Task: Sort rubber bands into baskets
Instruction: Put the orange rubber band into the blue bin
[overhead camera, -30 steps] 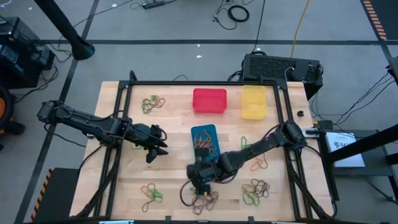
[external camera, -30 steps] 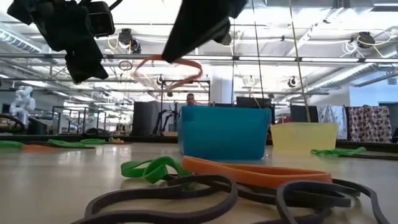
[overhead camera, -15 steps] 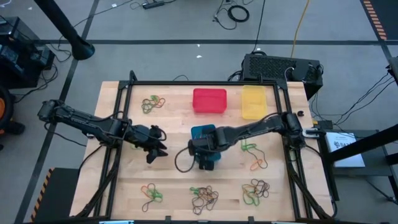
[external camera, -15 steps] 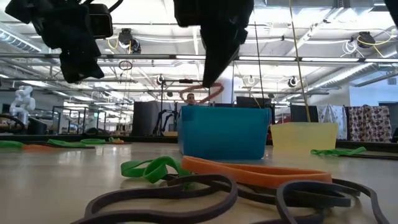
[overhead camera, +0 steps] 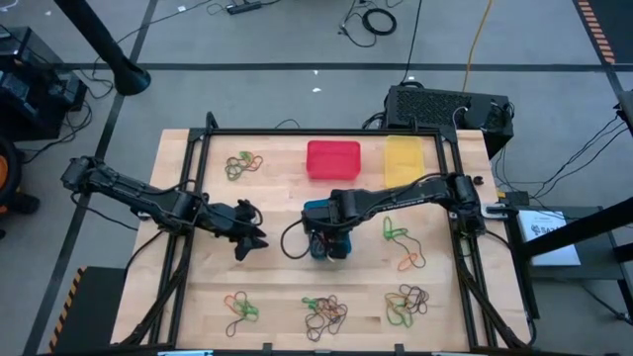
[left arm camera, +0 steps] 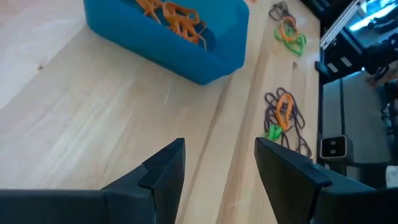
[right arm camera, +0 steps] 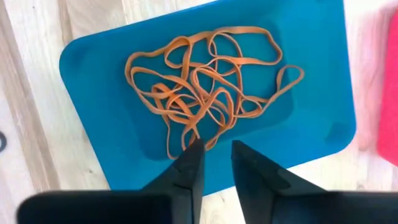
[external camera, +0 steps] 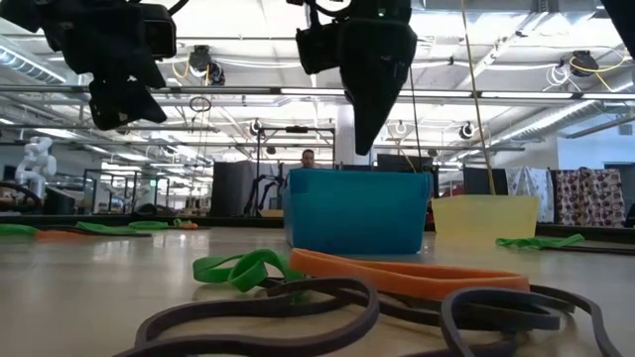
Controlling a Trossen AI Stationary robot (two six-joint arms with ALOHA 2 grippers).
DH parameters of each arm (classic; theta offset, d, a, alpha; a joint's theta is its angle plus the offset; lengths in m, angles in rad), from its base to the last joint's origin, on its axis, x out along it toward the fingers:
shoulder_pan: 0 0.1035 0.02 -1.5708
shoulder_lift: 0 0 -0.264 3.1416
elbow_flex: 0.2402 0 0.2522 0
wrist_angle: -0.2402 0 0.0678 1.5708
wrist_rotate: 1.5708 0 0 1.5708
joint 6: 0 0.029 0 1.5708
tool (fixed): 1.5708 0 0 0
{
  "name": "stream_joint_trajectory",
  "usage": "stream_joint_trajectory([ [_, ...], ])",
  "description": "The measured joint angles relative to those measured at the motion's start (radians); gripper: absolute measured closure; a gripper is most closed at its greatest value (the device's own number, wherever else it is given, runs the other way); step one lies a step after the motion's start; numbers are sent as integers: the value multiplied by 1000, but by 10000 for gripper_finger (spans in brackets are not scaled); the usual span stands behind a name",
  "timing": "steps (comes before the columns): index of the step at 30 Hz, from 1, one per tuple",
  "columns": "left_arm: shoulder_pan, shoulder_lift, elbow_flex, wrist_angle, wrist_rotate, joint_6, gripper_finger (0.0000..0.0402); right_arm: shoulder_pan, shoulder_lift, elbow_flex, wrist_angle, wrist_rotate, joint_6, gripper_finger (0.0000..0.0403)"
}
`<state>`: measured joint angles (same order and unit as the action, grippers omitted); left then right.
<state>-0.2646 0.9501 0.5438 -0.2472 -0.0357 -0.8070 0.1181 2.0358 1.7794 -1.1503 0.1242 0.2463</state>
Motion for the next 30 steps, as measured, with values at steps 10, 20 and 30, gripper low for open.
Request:
stream_joint_trajectory([
  [10, 0, 0, 0, 39, -33, -1, 201, 21, -94, -19, -137, -44, 6, 292],
  [20, 1, 0, 0, 58, -82, 0, 201, 140, -393, -503, 48, -49, 285, 293],
  [30, 3, 0, 0, 60, -127, 0, 201, 321, -620, -936, 340, -54, 537, 293],
])
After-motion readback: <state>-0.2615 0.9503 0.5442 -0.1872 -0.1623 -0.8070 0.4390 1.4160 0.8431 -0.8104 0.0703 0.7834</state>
